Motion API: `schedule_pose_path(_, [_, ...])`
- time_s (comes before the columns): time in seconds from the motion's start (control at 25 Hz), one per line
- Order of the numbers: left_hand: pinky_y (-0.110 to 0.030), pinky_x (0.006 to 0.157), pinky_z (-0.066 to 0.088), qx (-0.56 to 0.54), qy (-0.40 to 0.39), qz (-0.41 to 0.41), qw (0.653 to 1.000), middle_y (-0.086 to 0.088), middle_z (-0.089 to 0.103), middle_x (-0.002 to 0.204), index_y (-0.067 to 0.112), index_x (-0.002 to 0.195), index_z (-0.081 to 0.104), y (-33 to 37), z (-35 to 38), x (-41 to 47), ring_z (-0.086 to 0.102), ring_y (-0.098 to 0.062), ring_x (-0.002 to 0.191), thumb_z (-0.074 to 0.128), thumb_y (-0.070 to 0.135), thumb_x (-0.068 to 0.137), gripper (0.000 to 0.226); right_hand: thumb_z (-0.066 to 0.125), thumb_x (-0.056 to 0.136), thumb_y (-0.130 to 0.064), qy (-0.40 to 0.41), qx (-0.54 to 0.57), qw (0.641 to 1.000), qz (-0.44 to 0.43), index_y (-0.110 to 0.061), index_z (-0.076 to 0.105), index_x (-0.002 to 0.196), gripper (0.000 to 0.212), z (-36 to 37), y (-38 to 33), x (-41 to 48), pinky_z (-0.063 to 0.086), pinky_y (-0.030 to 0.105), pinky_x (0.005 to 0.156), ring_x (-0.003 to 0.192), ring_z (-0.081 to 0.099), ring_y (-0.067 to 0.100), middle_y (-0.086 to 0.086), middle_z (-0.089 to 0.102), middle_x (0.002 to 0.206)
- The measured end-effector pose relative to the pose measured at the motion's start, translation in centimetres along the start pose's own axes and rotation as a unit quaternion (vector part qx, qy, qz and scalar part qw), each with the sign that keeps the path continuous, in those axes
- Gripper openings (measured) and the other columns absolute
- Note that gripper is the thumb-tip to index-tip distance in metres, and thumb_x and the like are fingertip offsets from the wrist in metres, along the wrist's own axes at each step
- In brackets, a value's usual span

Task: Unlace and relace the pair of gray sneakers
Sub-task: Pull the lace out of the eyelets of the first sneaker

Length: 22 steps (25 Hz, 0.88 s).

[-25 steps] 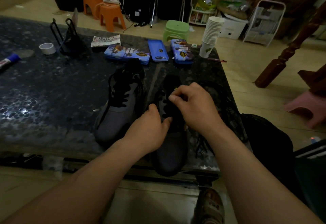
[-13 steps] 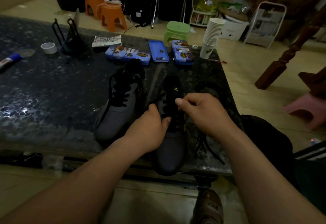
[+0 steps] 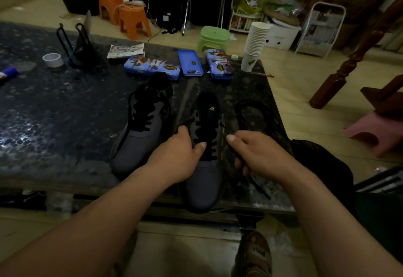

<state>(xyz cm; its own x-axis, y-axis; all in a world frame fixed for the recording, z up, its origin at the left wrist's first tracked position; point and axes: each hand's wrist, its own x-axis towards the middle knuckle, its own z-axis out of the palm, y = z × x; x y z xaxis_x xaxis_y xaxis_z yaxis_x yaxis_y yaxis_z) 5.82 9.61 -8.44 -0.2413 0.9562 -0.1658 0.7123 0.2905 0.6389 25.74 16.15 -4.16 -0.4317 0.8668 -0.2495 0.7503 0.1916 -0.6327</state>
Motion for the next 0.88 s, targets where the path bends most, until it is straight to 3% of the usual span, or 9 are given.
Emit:
schedule_pose_path(0.08, [-0.047, 0.079, 0.057, 0.003, 0.028, 0.008, 1.000, -0.003, 0.059, 0.107, 0.020, 0.107, 0.040, 0.1, -0.3, 0.0, 0.062, -0.024, 0.089, 0.058, 0.056, 0.097, 0.041, 0.056, 0.100, -0.036, 0.119, -0.128, 0.985, -0.009, -0.028, 0.060, 0.093, 0.012, 0.4, 0.6, 1.3, 0.054, 0.041, 0.081, 0.091, 0.064, 0.020, -0.004, 0.065, 0.094])
schedule_pose_path(0.16, [-0.042, 0.071, 0.054, 0.022, 0.115, 0.066, 0.991, 0.002, 0.051, 0.106, 0.023, 0.105, 0.040, 0.4, -0.7, -0.2, 0.058, -0.022, 0.087, 0.063, 0.050, 0.095, 0.036, 0.061, 0.093, -0.028, 0.223, -0.161, 0.961, -0.038, -0.028, 0.059, 0.093, 0.002, 0.6, 0.1, 2.2, 0.052, 0.042, 0.082, 0.095, 0.058, 0.020, -0.005, 0.059, 0.096])
schedule_pose_path(0.24, [-0.038, 0.068, 0.050, 0.053, 0.185, 0.167, 0.967, 0.006, 0.045, 0.104, 0.026, 0.111, 0.045, 0.8, -1.1, -0.1, 0.054, -0.019, 0.089, 0.066, 0.038, 0.095, 0.029, 0.069, 0.090, -0.032, 0.178, -0.043, 0.983, -0.025, -0.027, 0.061, 0.088, 0.010, 1.0, -0.4, 3.0, 0.053, 0.038, 0.075, 0.085, 0.062, 0.019, -0.006, 0.064, 0.087])
schedule_pose_path(0.36, [-0.039, 0.079, 0.052, 0.100, 0.163, 0.222, 0.956, 0.009, 0.046, 0.100, 0.029, 0.131, 0.056, 0.9, -1.1, 0.8, 0.054, -0.021, 0.101, 0.065, 0.030, 0.096, 0.036, 0.075, 0.087, -0.048, 0.055, 0.042, 0.998, 0.012, -0.023, 0.060, 0.089, 0.029, 2.6, -1.4, 3.0, 0.047, 0.034, 0.062, 0.076, 0.064, 0.017, -0.003, 0.067, 0.083])
schedule_pose_path(0.48, [-0.042, 0.081, 0.049, 0.112, 0.143, 0.211, 0.960, 0.012, 0.044, 0.091, 0.028, 0.121, 0.061, 1.3, -1.0, 1.7, 0.054, -0.023, 0.100, 0.063, 0.032, 0.097, 0.024, 0.072, 0.086, -0.049, 0.070, -0.001, 0.997, 0.009, -0.024, 0.056, 0.090, 0.030, 3.2, -1.7, 2.9, 0.051, 0.038, 0.065, 0.079, 0.062, 0.016, -0.004, 0.065, 0.086])
schedule_pose_path(0.68, [-0.040, 0.068, 0.050, 0.086, 0.131, 0.190, 0.969, 0.012, 0.049, 0.076, 0.029, 0.110, 0.059, 1.5, -2.2, 1.8, 0.060, -0.018, 0.083, 0.059, 0.031, 0.101, 0.009, 0.071, 0.082, -0.042, 0.081, 0.017, 0.996, 0.015, -0.023, 0.058, 0.090, 0.025, 3.3, -1.6, 2.9, 0.058, 0.046, 0.073, 0.077, 0.065, 0.019, -0.003, 0.068, 0.083])
schedule_pose_path(0.8, [-0.039, 0.065, 0.051, -0.007, 0.127, 0.162, 0.979, 0.008, 0.061, 0.077, 0.028, 0.095, 0.057, 1.5, -2.6, 1.6, 0.060, -0.014, 0.074, 0.055, 0.026, 0.103, 0.008, 0.071, 0.084, -0.043, 0.078, 0.030, 0.996, 0.032, -0.021, 0.059, 0.089, 0.025, 3.3, -1.7, 2.9, 0.055, 0.041, 0.071, 0.077, 0.065, 0.019, -0.002, 0.068, 0.083])
schedule_pose_path(0.88, [-0.040, 0.071, 0.054, -0.102, 0.084, 0.108, 0.985, 0.005, 0.066, 0.082, 0.024, 0.092, 0.058, 1.6, -3.1, 1.6, 0.065, -0.015, 0.078, 0.053, 0.023, 0.103, 0.013, 0.070, 0.086, -0.042, 0.074, 0.038, 0.996, 0.044, -0.020, 0.061, 0.090, 0.025, 3.3, -1.7, 2.9, 0.053, 0.039, 0.070, 0.078, 0.065, 0.020, 0.000, 0.068, 0.083])
